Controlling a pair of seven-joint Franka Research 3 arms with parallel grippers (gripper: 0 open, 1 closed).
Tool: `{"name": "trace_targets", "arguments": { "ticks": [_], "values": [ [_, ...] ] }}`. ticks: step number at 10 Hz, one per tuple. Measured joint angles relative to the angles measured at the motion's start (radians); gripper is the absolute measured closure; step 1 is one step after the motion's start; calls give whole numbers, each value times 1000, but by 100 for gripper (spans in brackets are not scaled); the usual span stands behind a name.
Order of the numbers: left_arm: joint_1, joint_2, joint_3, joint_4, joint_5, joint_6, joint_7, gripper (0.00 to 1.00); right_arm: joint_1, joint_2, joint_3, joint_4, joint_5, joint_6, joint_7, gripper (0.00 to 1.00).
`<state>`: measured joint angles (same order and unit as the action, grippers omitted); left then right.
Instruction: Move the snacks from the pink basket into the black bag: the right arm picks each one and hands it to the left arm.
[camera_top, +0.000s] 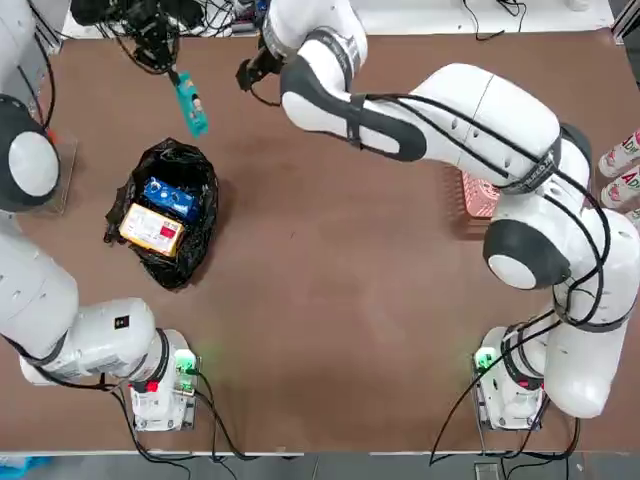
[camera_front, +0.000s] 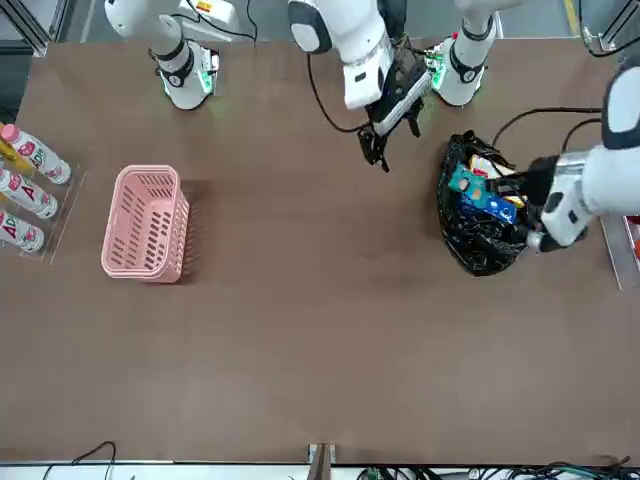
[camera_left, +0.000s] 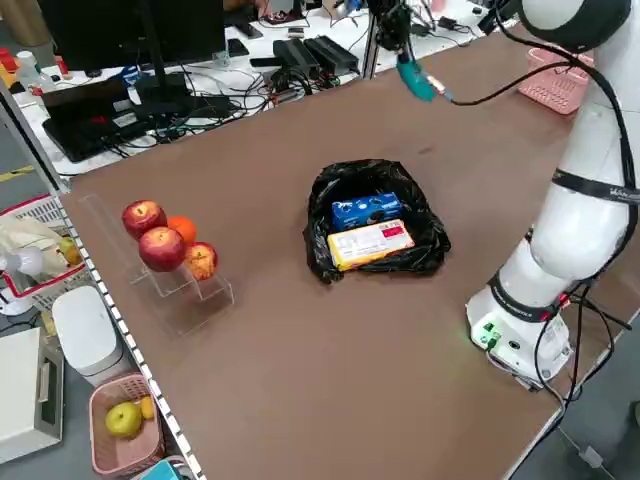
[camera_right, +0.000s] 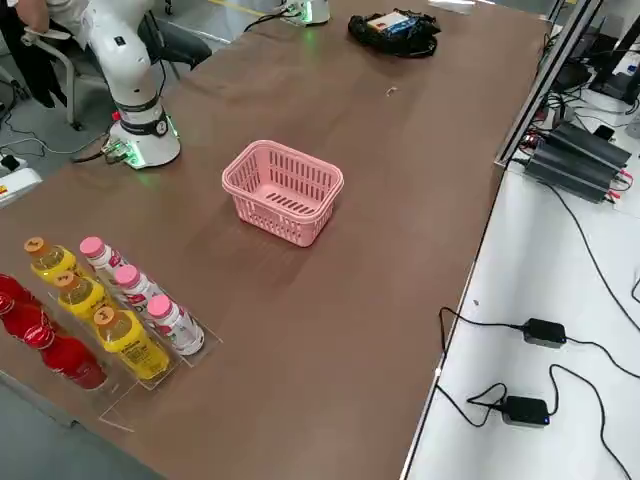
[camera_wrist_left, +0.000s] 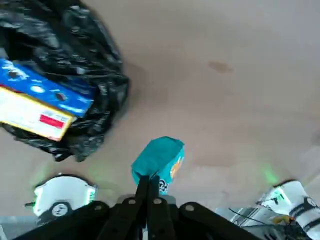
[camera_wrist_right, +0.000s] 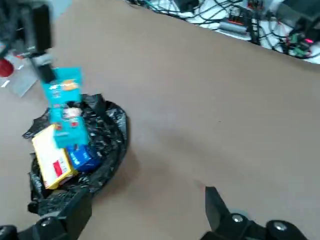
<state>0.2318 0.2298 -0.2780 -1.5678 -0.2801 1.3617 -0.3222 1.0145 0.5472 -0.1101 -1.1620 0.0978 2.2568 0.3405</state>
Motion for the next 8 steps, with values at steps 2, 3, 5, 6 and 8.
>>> {"name": "trace_targets", "arguments": {
  "ticks": [2, 3, 5, 6, 8],
  "values": [
    [101, 1, 1, -79, 30, 7, 7, 98, -81, -47, -5, -3, -1, -138, -31, 0],
    [128, 3, 1, -131, 55, 37, 11, 98, -132, -76, -7, -13, -1, -204, -63, 0],
    [155, 7, 1, -253, 69, 152, 18, 98, -227, -131, -8, -66, -1, -281, -85, 0],
    [165, 9, 1, -314, 71, 200, 22, 98, -264, -158, -9, -109, -1, -293, -86, 0],
    [213, 9, 1, -383, 118, 241, 25, 96, -337, -237, -15, -244, -1, -328, -81, 0]
  ]
}}
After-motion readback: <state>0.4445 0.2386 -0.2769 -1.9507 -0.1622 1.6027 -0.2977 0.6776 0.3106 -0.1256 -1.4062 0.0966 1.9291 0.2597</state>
